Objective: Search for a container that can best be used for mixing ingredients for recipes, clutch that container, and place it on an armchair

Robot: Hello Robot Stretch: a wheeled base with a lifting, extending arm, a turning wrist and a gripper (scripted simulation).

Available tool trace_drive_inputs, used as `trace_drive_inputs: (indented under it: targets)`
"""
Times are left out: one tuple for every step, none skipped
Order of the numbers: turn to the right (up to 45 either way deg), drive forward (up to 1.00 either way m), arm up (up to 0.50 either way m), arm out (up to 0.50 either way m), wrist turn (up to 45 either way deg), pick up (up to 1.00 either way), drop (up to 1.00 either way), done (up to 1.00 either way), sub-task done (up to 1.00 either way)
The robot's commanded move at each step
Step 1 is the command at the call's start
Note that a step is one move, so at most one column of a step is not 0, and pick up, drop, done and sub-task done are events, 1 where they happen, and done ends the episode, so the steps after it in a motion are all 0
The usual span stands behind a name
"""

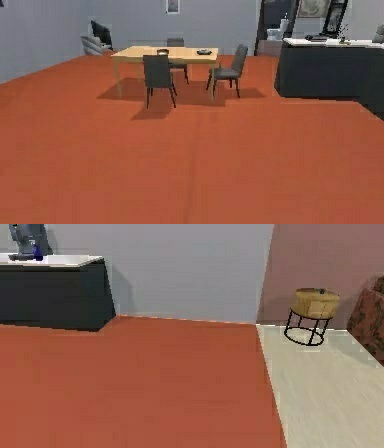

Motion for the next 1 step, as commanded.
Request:
trace_drive_inputs:
  targets:
    - [0.0,1.0,0.0,0.0,0.0,0.0,0.0,0.0,0.0]
